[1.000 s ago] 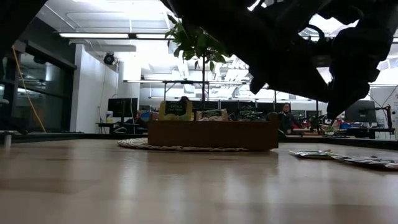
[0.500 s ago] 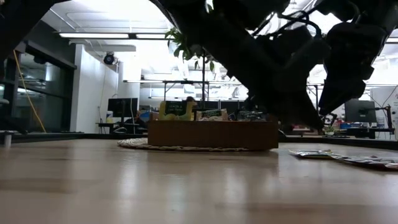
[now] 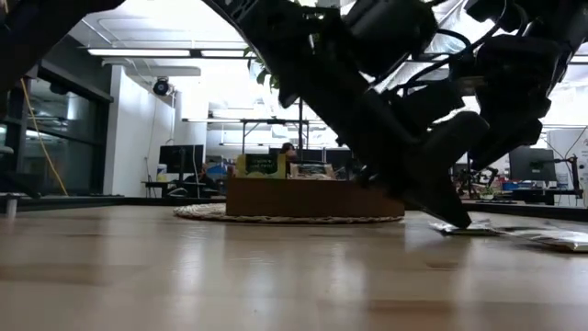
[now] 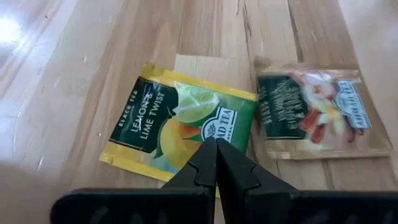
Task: Pick & Place Tea
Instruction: Put the green tea bag into the left section of the wooden organizer
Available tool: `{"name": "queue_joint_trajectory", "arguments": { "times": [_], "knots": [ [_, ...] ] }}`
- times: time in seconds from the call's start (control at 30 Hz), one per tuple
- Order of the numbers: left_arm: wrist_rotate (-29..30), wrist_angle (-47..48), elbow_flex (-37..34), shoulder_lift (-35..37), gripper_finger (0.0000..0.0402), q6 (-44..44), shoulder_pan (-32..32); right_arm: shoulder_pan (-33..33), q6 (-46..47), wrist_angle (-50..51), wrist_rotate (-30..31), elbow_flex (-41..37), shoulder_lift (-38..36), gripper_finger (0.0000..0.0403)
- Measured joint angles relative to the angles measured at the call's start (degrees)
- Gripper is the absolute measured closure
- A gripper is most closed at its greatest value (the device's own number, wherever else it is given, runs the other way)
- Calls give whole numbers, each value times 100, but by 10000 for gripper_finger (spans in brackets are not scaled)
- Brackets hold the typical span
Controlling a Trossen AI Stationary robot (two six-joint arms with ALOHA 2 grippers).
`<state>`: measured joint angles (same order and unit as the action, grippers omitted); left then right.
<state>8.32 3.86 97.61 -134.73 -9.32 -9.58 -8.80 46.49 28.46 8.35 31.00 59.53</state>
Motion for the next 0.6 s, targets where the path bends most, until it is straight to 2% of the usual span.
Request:
{"name": "queue_joint_trajectory", "arguments": {
  "times": [0.17, 0.37, 0.6],
  "knots": [
    [-26, 68, 3, 8, 401, -15, 25, 0, 438, 54, 61, 0, 23, 226],
    [-16, 81, 3, 8, 401, -16, 24, 0, 452, 59, -152, 0, 222, 226],
    [-24, 126, 3, 8, 401, -16, 22, 0, -160, -105, -192, 0, 776, 226]
  ]
}}
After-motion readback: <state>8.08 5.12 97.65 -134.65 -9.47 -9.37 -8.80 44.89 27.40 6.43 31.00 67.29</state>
